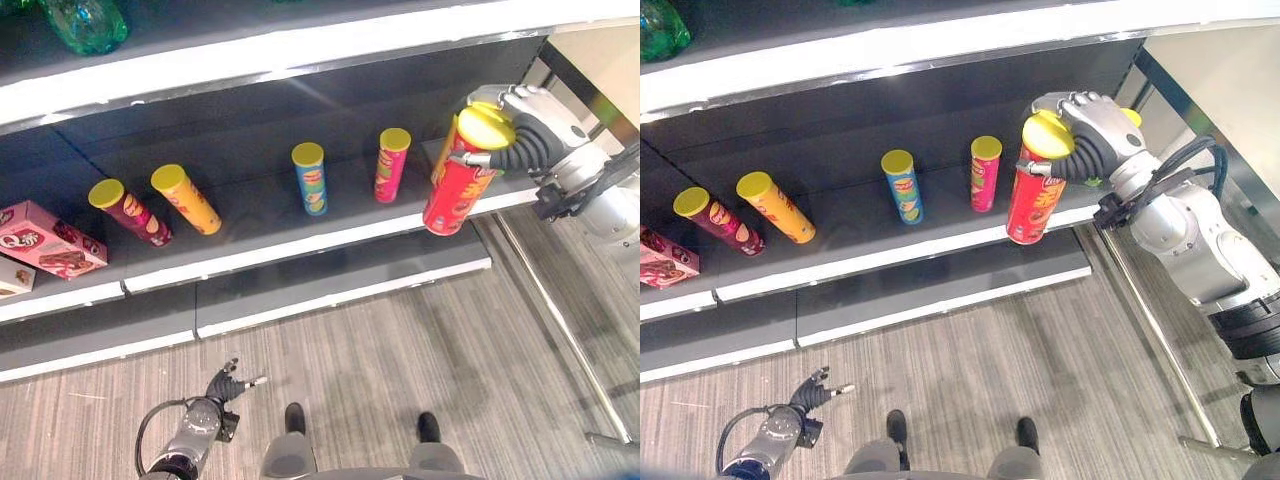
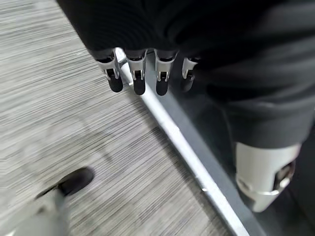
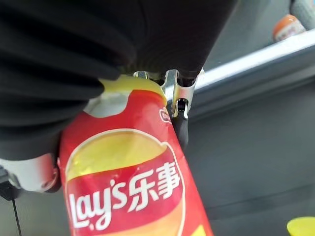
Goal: Put the goods on the table back onto the shelves and tidy them up.
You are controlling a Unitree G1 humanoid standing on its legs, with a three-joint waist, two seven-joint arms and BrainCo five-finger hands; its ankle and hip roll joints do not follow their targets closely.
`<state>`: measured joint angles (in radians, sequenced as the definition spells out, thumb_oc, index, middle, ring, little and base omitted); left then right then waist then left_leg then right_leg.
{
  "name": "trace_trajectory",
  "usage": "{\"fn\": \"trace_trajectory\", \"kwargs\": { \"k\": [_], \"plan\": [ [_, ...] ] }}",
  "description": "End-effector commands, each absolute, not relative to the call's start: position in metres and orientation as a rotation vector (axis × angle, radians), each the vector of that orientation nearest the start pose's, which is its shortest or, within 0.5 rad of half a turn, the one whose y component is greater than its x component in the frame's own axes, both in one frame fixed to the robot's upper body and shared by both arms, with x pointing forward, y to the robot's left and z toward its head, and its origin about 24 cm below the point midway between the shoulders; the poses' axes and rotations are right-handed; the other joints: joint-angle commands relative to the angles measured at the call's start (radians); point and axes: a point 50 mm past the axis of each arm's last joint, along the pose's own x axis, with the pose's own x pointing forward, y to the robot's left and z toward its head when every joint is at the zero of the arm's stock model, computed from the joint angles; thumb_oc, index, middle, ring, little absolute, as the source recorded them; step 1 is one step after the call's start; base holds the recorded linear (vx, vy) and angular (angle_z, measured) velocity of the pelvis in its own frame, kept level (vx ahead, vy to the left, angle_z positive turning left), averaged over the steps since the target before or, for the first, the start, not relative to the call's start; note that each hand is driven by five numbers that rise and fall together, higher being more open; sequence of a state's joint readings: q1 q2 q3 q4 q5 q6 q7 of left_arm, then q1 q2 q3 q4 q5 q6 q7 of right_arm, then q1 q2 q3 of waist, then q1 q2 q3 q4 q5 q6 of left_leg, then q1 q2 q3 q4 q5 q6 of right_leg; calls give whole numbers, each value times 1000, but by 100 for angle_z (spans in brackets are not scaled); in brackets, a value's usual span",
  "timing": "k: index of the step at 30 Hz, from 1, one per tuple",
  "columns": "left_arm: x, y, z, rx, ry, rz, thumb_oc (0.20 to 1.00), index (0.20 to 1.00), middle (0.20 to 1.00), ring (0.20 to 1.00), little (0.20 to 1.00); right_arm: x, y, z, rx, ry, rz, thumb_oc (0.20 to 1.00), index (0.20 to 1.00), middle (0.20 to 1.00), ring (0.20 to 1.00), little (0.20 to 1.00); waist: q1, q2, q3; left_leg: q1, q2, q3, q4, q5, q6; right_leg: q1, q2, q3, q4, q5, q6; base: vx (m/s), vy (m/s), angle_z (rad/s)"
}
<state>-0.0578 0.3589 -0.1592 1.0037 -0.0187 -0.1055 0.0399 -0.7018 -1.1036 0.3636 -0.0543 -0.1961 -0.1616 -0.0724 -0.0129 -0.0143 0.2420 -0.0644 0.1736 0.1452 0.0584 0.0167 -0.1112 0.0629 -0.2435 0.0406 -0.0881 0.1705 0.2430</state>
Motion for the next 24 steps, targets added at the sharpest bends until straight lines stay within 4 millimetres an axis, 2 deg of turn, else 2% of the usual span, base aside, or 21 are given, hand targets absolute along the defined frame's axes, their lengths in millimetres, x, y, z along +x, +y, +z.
{"fn": "trace_trajectory", "kwargs": {
  "k": [1,3,4,6,7,8,10,11,12,13,14,15,16,17,18,19,20,22,23,24],
  "plan": [
    [164,277,-113,511,860,48,1000,1000,1000,1000,1000,291,-181,296,-1280,-898,165,200,200,200,200,200,28,-29,-80,-80,129,-29,229,-174,-98,-116,-68,46,43,-16,19,-66,200,13],
    [167,276,-112,526,851,34,1000,1000,1000,1000,1000,293,-181,291,-1271,-884,172,200,200,200,200,200,26,-32,-74,-86,119,-21,230,-183,-89,-131,-79,51,23,54,19,-69,165,0],
    [167,276,-112,526,851,34,1000,1000,1000,1000,1000,293,-181,291,-1271,-884,172,200,200,200,200,200,26,-33,-75,-87,118,-20,230,-183,-89,-131,-79,52,20,57,19,-74,133,-5],
    [168,278,-110,528,849,34,1000,1000,1000,1000,1000,295,-176,285,-1251,-878,192,200,200,200,200,200,21,-29,-64,-71,95,-3,202,-183,-72,-171,-81,39,14,125,19,-99,236,-4],
    [168,278,-110,528,849,35,1000,1000,1000,1000,1000,295,-176,285,-1250,-879,192,200,200,200,200,200,20,-32,-66,-74,93,-3,198,-177,-71,-176,-83,40,14,128,19,-149,401,-19],
    [169,281,-109,523,852,44,1000,1000,1000,1000,1000,295,-169,287,-1239,-899,212,200,200,200,200,200,20,-32,-57,-48,59,19,147,-159,-53,-201,-55,-8,24,101,19,-133,317,-18],
    [171,281,-109,521,856,47,1000,1000,1000,1000,1000,297,-165,296,-1249,-922,218,200,200,200,200,200,19,-40,-60,-38,15,33,80,-116,-31,-199,-14,-17,57,26,19,-156,374,-23],
    [171,280,-110,519,862,46,1000,1000,1000,1000,1000,297,-165,300,-1255,-924,221,200,200,200,200,200,25,-41,-63,-36,-7,35,55,-103,-16,-180,24,-3,84,-50,19,-96,225,-22],
    [171,280,-110,518,861,47,1000,1000,1000,1000,1000,297,-165,300,-1255,-926,221,200,200,200,200,200,24,-42,-63,-37,-9,36,51,-98,-15,-184,23,-1,86,-49,19,-80,287,-17],
    [171,278,-112,505,868,52,1000,1000,1000,1000,1000,300,-163,305,-1266,-926,226,200,200,200,200,200,43,-48,-73,-29,-48,37,3,-77,7,-143,79,39,117,-151,17,-48,224,6],
    [169,276,-114,499,876,46,1000,1000,1000,1000,1000,302,-163,307,-1275,-923,228,200,200,200,200,200,51,-53,-80,-22,-67,33,-18,-72,14,-116,116,64,133,-192,2,-48,222,-4],
    [170,275,-114,498,876,46,1000,1000,1000,1000,1000,302,-163,307,-1276,-924,228,200,200,200,200,200,52,-52,-80,-23,-67,35,-20,-67,14,-120,117,66,134,-189,2,-1,97,5],
    [169,273,-115,500,881,37,1000,1000,1000,1000,1000,302,-162,310,-1276,-929,229,200,200,200,200,200,65,-58,-87,-20,-86,28,-28,-67,19,-89,158,92,140,-229,-7,40,81,-8],
    [169,267,-118,495,879,11,1000,1000,1000,1000,1000,302,-161,305,-1302,-922,252,200,200,200,200,200,88,-64,-93,-11,-109,19,-31,-66,28,-94,226,117,160,-264,-57,50,82,9],
    [169,266,-118,495,880,9,1000,1000,1000,1000,1000,302,-162,305,-1303,-920,252,200,200,200,200,200,89,-63,-91,-8,-109,18,-30,-68,28,-95,227,117,169,-271,-58,93,-23,71],
    [175,262,-116,494,866,-4,1000,1000,1000,1000,1000,302,-159,314,-1321,-935,242,200,200,200,200,200,90,-71,-80,-9,-133,-21,-9,-79,24,-78,269,127,156,-273,-71,149,-108,70],
    [178,256,-116,474,843,-16,1000,1000,1000,1000,1000,304,-157,315,-1295,-935,252,200,200,200,200,200,93,-71,-72,7,-141,-26,18,-96,18,-57,265,86,136,-263,-88,173,-104,81],
    [180,249,-116,468,833,-42,1000,1000,1000,1000,1000,305,-171,317,-1319,-888,210,200,200,200,200,200,67,-56,-54,-10,-113,10,93,-101,-5,-30,241,0,116,-269,-101,78,30,61],
    [177,248,-118,468,844,-43,1000,1000,1000,1000,1000,304,-174,316,-1329,-878,200,200,200,200,200,200,61,-48,-49,-21,-93,25,110,-97,-14,-26,232,-25,118,-273,-102,1,74,150],
    [177,248,-118,469,844,-44,1000,1000,1000,1000,1000,304,-175,316,-1329,-877,200,200,200,200,200,200,60,-48,-49,-23,-92,23,114,-99,-14,-25,233,-27,118,-274,-102,4,123,153]
  ]
}}
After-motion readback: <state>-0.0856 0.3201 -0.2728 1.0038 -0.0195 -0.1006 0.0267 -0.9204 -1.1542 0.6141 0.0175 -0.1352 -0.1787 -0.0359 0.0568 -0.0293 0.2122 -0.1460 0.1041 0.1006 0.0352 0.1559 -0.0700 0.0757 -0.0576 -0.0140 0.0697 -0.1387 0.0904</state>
